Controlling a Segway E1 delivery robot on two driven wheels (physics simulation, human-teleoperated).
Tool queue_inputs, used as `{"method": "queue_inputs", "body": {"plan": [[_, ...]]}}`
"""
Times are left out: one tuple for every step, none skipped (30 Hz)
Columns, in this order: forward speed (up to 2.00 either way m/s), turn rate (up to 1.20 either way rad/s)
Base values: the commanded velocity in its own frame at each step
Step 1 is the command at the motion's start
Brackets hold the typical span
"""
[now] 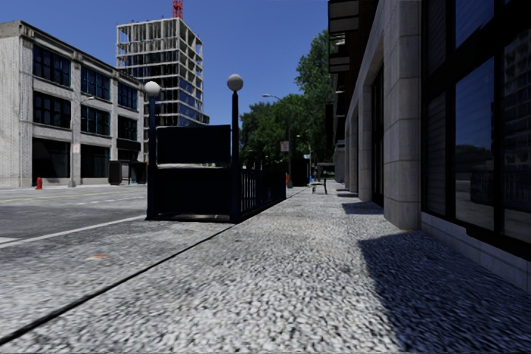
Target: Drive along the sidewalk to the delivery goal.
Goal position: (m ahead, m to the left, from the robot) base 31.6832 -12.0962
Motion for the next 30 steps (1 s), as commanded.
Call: {"method": "queue_inputs", "body": {"plan": [[1.67,0.0],[1.67,0.0],[1.67,-0.17],[1.67,-0.43],[1.67,-0.72],[1.67,-0.72],[1.67,-0.93],[1.67,-0.98],[1.67,-0.99],[1.67,-0.99],[1.67,-0.99],[1.67,-0.89],[1.67,-0.85],[1.67,-0.81],[1.67,-0.81],[1.67,-0.3],[1.67,-0.11],[1.67,-0.07],[1.67,-0.05],[1.67,-0.04],[1.67,-0.04],[1.67,-0.04],[1.67,-0.04],[1.67,-0.04],[1.67,-0.04],[1.67,-0.04],[1.67,-0.04],[1.67,-0.04],[1.67,-0.04],[1.67,-0.04]]}}
